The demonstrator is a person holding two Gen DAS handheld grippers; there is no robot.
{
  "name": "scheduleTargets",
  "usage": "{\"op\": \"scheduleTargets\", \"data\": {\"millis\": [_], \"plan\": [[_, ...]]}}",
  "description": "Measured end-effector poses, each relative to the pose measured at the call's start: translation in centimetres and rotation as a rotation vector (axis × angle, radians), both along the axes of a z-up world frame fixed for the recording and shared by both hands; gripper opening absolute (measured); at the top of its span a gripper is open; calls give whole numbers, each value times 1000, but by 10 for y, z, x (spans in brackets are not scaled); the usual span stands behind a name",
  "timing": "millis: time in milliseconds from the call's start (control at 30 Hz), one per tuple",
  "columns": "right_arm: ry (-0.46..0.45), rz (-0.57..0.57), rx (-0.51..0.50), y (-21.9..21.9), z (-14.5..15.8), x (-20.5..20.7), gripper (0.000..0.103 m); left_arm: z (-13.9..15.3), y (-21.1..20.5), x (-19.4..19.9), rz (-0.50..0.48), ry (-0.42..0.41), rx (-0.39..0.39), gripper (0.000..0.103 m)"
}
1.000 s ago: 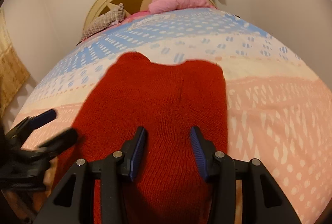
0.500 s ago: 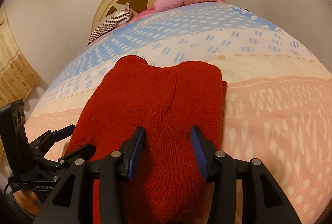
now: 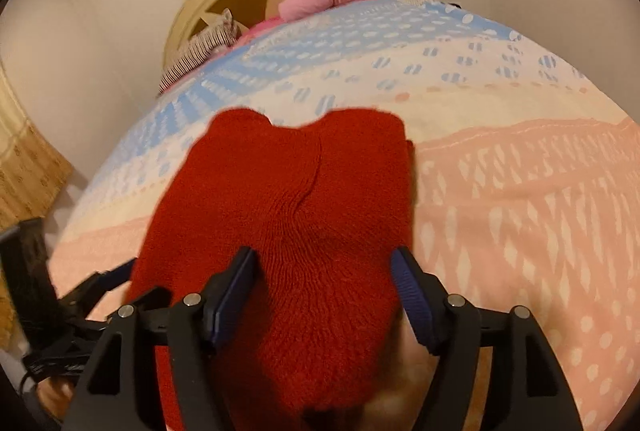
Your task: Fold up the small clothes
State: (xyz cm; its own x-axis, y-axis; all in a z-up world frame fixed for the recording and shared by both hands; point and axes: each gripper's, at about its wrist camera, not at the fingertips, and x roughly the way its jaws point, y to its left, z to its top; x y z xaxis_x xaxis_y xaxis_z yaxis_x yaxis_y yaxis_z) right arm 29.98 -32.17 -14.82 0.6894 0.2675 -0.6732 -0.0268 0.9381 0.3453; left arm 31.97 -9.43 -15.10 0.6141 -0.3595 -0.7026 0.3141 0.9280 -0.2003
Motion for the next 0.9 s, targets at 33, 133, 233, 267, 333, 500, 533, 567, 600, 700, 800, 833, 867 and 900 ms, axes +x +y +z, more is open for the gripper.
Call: {"op": "scheduleTargets", "data": {"millis": [33, 133, 233, 267, 333, 500, 533, 567, 600, 700, 800, 833, 867, 900], "plan": [[-11, -9, 2, -3, 1, -3, 70, 0, 1, 0, -4, 2, -11, 103], [-19, -64, 39, -22, 0, -4, 70, -1, 2, 0, -23, 9, -45, 103], [14, -114, 95, -43, -4, 2, 70, -2, 2, 1, -28, 21, -58, 103], [26, -128, 111, -49, -6, 5, 70, -2, 2, 1, -28, 23, -59, 103], [47, -134, 124, -56, -10, 11, 70, -2, 1, 1, -29, 23, -60, 103], [58, -97, 122, -53, -13, 25, 71, -4, 0, 2, -32, 29, -57, 103], [64, -93, 130, -54, -13, 28, 71, -4, 1, 2, -33, 30, -58, 103], [72, -86, 148, -55, -14, 31, 71, -4, 1, 2, -33, 32, -61, 103], [73, -80, 175, -57, -14, 35, 71, -4, 1, 2, -33, 34, -65, 103], [70, -68, 229, -59, -16, 43, 70, -5, 2, 2, -35, 42, -76, 103], [68, -36, 274, -57, -19, 52, 70, -6, 2, 3, -36, 43, -78, 103], [72, -20, 282, -54, -19, 56, 70, -6, 2, 3, -37, 44, -79, 103], [74, -12, 279, -52, -19, 58, 70, -6, 2, 3, -38, 45, -82, 103], [76, -5, 266, -49, -19, 61, 70, -6, 3, 3, -38, 46, -83, 103]]}}
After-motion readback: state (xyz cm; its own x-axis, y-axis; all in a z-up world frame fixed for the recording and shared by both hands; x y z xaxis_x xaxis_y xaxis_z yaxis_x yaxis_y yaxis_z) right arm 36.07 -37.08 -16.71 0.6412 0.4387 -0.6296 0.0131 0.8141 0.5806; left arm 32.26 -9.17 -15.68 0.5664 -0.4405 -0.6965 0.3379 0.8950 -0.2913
